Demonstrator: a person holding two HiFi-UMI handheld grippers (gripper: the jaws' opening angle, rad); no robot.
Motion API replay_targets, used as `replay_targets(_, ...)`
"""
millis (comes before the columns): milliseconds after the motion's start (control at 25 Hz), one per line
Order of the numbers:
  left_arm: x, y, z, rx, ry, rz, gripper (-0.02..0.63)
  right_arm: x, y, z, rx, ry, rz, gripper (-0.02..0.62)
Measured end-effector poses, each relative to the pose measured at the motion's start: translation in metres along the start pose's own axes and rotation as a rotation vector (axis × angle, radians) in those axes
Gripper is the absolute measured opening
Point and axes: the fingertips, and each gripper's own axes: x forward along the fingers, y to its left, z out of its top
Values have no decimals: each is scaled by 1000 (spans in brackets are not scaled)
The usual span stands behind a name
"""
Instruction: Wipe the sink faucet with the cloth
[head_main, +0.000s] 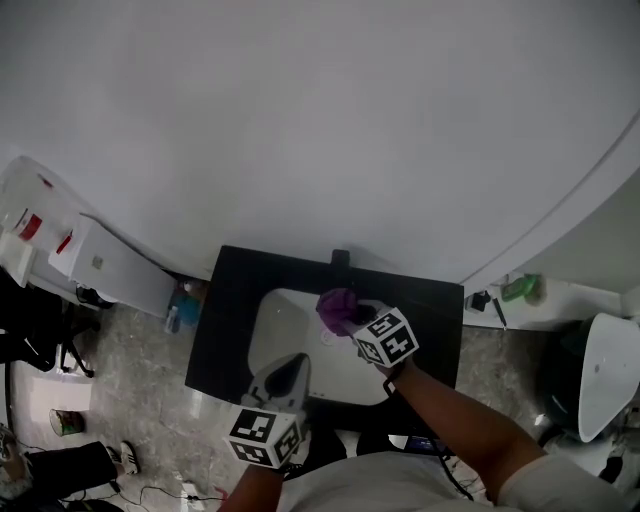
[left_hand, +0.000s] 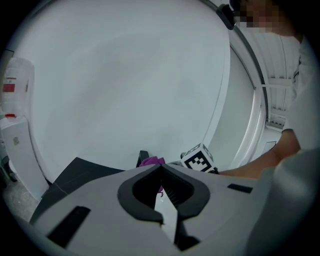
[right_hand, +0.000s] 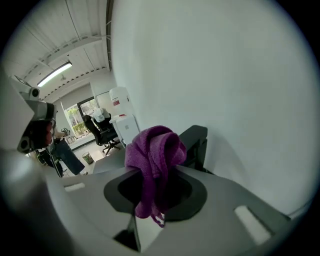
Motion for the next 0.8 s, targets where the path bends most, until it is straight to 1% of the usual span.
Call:
replay_targets(80,0,0,-1,-1,3,-3,8,-15,-16,19,-2,-58,-37,79)
replay_targets(160,0,-2,-2,4,7,-2,6,-24,-46,42,-2,-106,-96,78)
replay_targets(200,0,-3,-2,11,9,0,6,-25,-64,50,2,-113,-128,79)
replay_targets(240,0,-5,-2,21,11,2,6,-23,-81,54,4,-108,-156,79)
replay_targets(320,-1,-7,-2,31,13,4,6,-8,-107,52,-7,-60,-193,80)
replay_targets(400,-3,-4,-2,25,15,12,8,15,-116,41,-31,6,-199,80)
replay_targets(560,-9,7,-3,21,21,37,6,59,-116,10,-92,106,-188,78)
replay_targets(680,-12,17,-5,20,25,58,6,85,-132,-15,-92,157,-197,77)
replay_targets(800,-13,19,-14,16,39,75,6,99,-144,-51,-85,234,-189,77)
